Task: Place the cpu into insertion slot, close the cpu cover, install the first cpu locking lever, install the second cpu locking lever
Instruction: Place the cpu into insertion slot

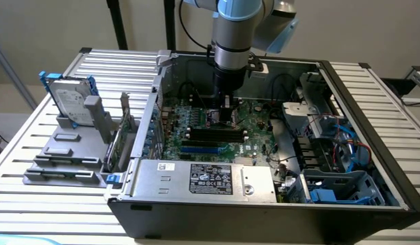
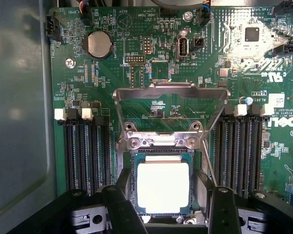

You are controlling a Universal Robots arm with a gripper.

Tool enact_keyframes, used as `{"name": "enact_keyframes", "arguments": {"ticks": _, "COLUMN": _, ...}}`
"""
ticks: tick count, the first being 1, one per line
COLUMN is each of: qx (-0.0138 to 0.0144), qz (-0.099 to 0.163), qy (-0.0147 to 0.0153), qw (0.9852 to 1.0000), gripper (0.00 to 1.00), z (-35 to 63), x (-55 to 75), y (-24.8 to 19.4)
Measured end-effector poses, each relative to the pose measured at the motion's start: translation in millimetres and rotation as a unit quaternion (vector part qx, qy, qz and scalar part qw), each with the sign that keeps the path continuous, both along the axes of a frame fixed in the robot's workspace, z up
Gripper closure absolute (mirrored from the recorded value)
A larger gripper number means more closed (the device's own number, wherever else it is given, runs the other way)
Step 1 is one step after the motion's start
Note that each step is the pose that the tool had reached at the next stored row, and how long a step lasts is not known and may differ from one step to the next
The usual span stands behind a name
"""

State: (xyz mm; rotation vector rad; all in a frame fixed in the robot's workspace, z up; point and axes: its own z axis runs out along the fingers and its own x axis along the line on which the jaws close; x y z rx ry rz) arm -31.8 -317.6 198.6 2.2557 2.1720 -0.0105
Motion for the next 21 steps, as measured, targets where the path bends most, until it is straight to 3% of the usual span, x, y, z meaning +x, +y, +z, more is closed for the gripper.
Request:
{"name": "enact_keyframes", "arguments": {"ticks": 7, "qx": 0.001, "qz": 0.0, "qy": 0.0002, "qw": 1.0, "gripper": 0.38, "z": 1.2, "x": -0.1, "y": 0.2}}
{"name": "enact_keyframes", "arguments": {"ticks": 16, "qx": 0.0015, "qz": 0.0, "qy": 0.0003, "qw": 1.0, "gripper": 0.4, "z": 15.7, "x": -4.6, "y": 0.3}}
{"name": "enact_keyframes", "arguments": {"ticks": 17, "qx": 0.0016, "qz": 0.0, "qy": 0.0003, "qw": 1.0, "gripper": 0.46, "z": 17.3, "x": -6.1, "y": 0.3}}
{"name": "enact_keyframes", "arguments": {"ticks": 18, "qx": 0.0016, "qz": 0.0, "qy": 0.0004, "qw": 1.0, "gripper": 0.46, "z": 18.8, "x": -7.9, "y": 0.3}}
{"name": "enact_keyframes", "arguments": {"ticks": 21, "qx": 0.0016, "qz": 0.0, "qy": 0.0005, "qw": 1.0, "gripper": 0.64, "z": 23.0, "x": -14.7, "y": 0.3}}
